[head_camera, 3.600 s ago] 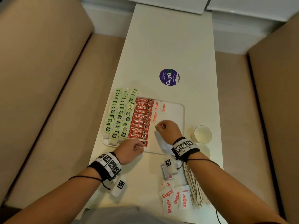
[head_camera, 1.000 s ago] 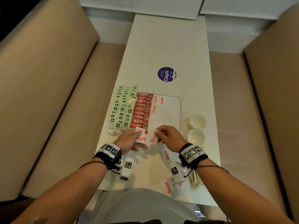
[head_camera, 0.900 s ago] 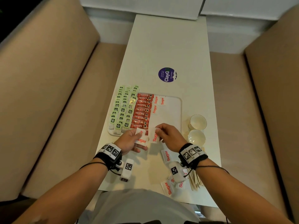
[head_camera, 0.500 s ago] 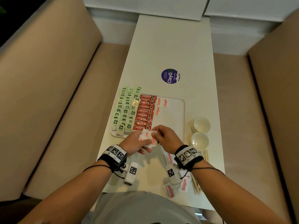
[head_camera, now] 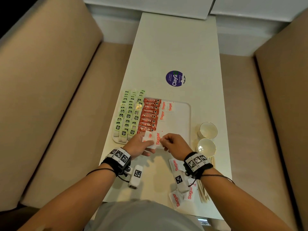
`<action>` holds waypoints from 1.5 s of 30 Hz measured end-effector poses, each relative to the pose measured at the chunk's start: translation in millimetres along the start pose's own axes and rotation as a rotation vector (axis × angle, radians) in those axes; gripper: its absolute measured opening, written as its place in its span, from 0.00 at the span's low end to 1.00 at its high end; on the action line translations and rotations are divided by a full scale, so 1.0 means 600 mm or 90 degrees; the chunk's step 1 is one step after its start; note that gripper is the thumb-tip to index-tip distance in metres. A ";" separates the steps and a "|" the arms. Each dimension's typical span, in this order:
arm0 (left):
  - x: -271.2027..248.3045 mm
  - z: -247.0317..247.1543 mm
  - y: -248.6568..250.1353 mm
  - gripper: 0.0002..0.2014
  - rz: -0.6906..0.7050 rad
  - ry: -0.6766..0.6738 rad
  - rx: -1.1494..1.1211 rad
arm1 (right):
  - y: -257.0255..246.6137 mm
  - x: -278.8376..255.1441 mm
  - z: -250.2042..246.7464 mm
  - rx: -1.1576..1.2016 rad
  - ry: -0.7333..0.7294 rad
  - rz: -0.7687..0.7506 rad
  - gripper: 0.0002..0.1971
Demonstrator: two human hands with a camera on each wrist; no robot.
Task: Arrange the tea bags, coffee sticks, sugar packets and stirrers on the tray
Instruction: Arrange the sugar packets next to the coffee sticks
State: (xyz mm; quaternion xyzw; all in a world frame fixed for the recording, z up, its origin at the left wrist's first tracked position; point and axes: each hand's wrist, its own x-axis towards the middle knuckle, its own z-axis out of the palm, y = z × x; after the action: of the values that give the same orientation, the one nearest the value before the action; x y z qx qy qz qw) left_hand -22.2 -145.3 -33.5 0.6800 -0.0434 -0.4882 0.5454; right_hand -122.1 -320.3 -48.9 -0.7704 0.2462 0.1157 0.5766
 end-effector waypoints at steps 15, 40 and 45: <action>0.033 -0.019 0.017 0.12 -0.047 0.011 -0.006 | 0.012 0.172 -0.083 -0.150 0.194 0.165 0.14; 0.050 -0.024 0.014 0.12 -0.071 0.026 -0.031 | 0.019 0.218 -0.090 -0.142 0.231 0.166 0.15; 0.050 -0.025 0.012 0.12 -0.071 0.025 -0.029 | 0.020 0.219 -0.092 -0.063 0.219 0.142 0.21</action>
State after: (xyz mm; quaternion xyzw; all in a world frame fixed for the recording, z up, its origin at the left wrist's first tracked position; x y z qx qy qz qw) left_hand 7.4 -155.4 -47.1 0.6779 0.0166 -0.5056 0.5335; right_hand -22.1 -407.5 -102.5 -0.7741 0.4185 0.0576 0.4715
